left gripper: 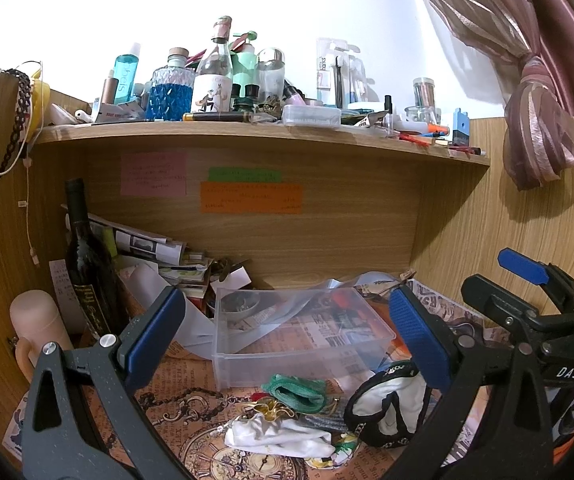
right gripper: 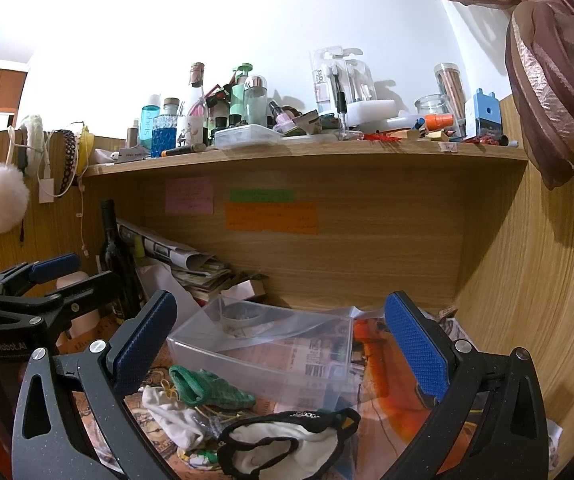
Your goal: Organize soft objects
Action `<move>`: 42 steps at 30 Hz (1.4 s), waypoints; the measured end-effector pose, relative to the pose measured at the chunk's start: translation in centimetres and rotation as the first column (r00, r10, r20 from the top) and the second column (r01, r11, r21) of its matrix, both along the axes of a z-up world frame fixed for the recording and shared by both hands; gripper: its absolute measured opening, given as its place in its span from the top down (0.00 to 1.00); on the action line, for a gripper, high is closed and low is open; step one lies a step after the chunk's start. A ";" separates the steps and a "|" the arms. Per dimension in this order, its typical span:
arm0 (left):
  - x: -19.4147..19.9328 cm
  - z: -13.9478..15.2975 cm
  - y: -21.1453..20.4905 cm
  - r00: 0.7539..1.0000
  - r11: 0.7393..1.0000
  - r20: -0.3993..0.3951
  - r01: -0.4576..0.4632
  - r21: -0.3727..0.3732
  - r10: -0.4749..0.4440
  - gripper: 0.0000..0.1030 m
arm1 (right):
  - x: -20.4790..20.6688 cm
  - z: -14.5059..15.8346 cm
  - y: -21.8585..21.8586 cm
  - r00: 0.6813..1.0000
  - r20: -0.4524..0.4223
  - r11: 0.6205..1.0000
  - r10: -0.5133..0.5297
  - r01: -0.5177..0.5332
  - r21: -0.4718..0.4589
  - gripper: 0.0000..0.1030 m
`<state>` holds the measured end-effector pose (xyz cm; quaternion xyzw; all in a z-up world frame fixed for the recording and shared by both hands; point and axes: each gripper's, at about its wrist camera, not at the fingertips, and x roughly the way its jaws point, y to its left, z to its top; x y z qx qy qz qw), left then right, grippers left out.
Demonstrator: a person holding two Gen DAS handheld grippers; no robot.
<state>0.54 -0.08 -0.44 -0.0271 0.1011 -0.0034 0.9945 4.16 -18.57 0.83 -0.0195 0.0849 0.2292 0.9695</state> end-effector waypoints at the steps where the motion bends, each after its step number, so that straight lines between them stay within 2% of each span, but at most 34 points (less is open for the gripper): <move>1: 0.0 0.0 0.0 1.000 1.000 -0.001 0.001 0.000 -0.001 0.00 | 0.0 0.0 0.0 1.000 0.001 1.000 -0.002 0.002 -0.001 0.00; 14: 0.2 -0.2 0.0 1.000 1.000 -0.003 0.006 0.000 -0.006 0.00 | 0.3 -0.4 -0.1 1.000 -0.009 1.000 0.005 -0.005 -0.003 0.00; 22: 1.2 -1.2 0.0 0.999 1.000 -0.040 0.018 -0.008 -0.018 0.00 | 1.5 -1.7 -0.4 0.999 -0.045 1.000 0.000 -0.001 -0.011 0.00; 29: 3.0 -4.0 -0.3 0.991 0.999 -0.133 0.030 0.016 -0.027 0.00 | 3.7 -4.8 -1.6 0.989 -0.143 0.998 -0.033 0.025 -0.051 0.00; 35: 5.4 -7.6 -0.6 0.958 0.998 -0.280 0.067 0.019 -0.059 0.00 | 5.3 -8.1 -2.9 0.965 -0.260 0.995 -0.042 0.016 -0.103 0.01; 38: 6.7 -9.2 -0.5 0.940 0.998 -0.335 0.067 -0.009 -0.066 0.00 | 5.9 -9.2 -3.5 0.948 -0.315 0.993 -0.042 0.005 -0.117 0.09; 42: 8.0 -10.3 0.0 0.929 0.998 -0.365 0.042 -0.045 -0.056 0.00 | 7.2 -10.6 -4.2 0.916 -0.399 0.992 -0.041 -0.009 -0.122 0.26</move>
